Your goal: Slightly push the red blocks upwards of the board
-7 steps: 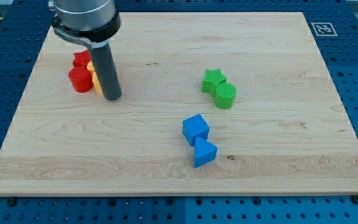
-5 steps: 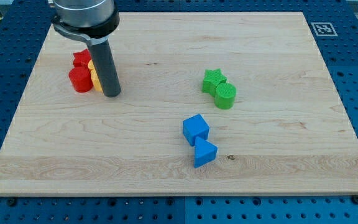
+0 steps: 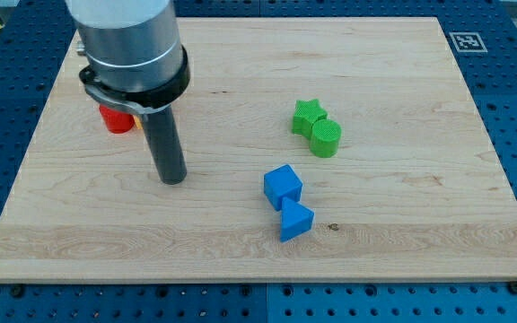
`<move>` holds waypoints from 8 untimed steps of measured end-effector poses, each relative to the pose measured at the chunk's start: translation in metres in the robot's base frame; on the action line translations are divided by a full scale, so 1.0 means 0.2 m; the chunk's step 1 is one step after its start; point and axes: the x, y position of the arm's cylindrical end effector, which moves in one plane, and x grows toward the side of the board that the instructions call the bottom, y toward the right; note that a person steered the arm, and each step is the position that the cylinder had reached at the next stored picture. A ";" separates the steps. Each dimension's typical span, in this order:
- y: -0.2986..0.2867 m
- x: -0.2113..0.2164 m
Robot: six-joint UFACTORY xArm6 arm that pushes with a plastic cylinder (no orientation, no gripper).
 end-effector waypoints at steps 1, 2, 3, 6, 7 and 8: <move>-0.07 -0.01; -0.09 -0.02; -0.09 -0.05; -0.23 -0.13; -0.26 -0.16; -0.34 -0.19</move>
